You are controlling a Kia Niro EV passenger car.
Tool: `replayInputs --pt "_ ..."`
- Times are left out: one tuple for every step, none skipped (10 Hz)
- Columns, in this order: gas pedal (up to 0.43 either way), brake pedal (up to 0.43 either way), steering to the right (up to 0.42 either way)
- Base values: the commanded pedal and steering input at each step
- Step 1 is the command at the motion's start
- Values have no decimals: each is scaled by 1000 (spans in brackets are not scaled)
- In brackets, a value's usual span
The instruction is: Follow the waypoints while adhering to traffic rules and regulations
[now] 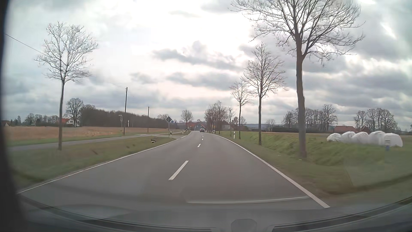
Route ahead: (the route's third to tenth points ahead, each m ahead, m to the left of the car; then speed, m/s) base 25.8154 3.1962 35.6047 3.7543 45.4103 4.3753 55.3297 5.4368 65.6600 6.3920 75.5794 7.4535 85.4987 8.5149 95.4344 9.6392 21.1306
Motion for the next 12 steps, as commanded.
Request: replayInputs --pt "197 0 -7" --pt "197 0 -7" --pt "197 0 -7" --pt "197 0 -7" --pt "197 0 -6" --pt "197 0 -5" --pt "197 0 -4" --pt "189 0 -5" --pt "157 0 -5" --pt "138 0 -5" --pt "118 0 -5" --pt "87 0 -5"
